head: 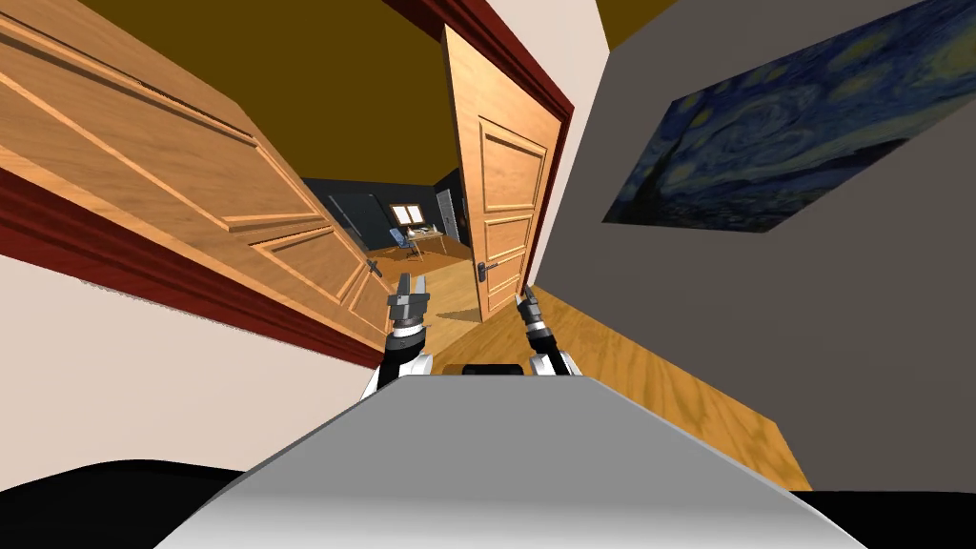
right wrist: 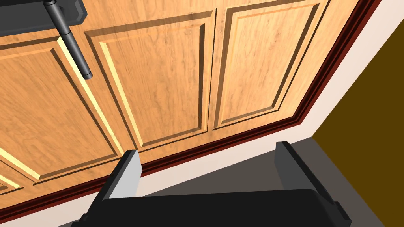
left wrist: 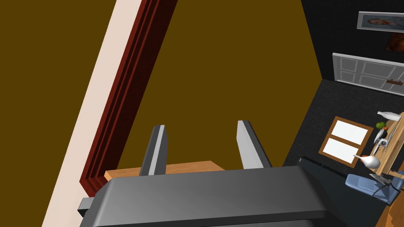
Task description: Push the door open
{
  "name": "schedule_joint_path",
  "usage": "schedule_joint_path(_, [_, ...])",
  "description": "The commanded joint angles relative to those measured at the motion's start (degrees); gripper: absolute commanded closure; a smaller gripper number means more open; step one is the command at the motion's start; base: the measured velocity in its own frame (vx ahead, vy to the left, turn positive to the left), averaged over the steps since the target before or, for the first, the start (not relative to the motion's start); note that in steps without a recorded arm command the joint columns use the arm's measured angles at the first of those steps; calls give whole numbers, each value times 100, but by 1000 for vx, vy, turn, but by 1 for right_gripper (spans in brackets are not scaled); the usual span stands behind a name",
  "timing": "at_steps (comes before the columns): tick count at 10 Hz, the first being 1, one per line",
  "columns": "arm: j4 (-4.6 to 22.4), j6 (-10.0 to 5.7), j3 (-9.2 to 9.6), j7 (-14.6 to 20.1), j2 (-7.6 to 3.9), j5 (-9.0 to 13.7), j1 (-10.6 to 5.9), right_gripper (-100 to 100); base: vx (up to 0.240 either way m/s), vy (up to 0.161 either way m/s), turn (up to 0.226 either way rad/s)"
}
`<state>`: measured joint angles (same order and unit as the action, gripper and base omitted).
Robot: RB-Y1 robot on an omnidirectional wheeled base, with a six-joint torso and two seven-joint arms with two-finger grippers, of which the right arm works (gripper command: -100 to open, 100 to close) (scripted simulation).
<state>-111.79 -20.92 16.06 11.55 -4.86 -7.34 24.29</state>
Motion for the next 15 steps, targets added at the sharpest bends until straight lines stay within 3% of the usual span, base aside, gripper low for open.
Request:
schedule_joint_path(1, [111, 70, 176, 79, -38, -182, 1, -100, 211, -47, 40])
schedule_joint_path(15, [1527, 217, 1489, 724, -205, -1611, -158, -100, 213, -83, 40])
